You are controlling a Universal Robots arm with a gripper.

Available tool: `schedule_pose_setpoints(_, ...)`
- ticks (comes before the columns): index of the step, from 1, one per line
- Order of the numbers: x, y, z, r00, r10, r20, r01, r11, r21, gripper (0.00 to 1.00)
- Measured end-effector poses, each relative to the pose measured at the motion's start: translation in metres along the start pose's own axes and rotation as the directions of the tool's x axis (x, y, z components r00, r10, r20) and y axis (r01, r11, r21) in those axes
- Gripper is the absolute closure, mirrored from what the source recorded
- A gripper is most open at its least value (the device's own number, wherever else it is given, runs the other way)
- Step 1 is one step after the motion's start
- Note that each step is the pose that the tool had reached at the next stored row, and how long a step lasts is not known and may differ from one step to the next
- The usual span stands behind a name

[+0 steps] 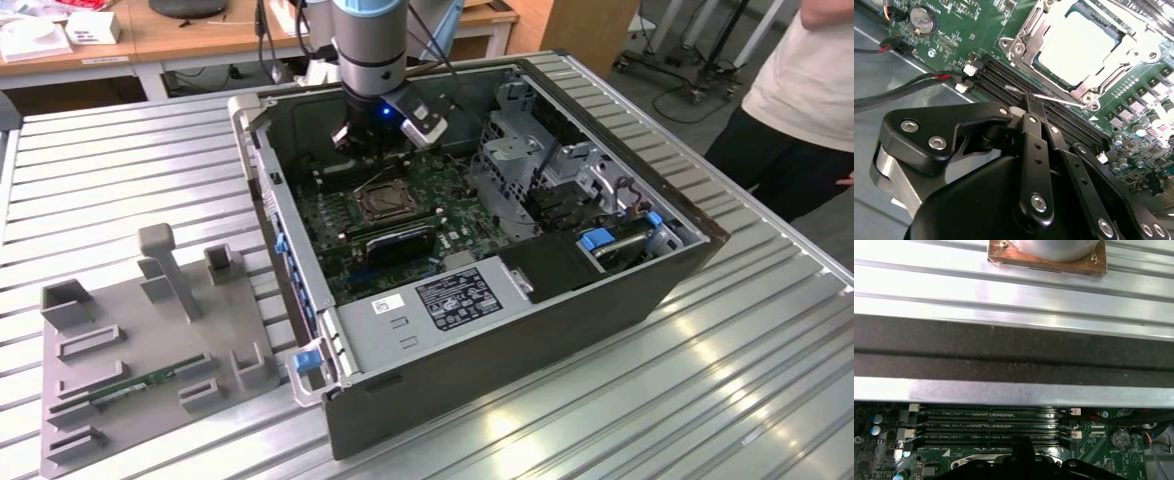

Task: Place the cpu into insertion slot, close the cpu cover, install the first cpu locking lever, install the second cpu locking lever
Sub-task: 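Install the first cpu locking lever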

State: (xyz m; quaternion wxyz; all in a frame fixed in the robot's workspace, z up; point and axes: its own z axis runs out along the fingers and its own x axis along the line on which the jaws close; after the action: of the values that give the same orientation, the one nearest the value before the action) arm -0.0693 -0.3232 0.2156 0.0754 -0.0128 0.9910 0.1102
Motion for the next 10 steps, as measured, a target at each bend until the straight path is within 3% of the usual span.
schedule_pose_setpoints(2,0.0003,0.0000,0.0000,1.0000,0.001,0.0019,-0.001,1.0000,-0.0062,0.89)
schedule_pose_setpoints(6,0.0007,0.0000,-0.0004,1.0000,0.001,0.0028,-0.001,1.0000,-0.0072,0.89)
schedule_pose_setpoints(10,0.0044,0.0000,-0.0012,1.0000,-0.001,0.0097,0.001,1.0000,-0.0078,0.89)
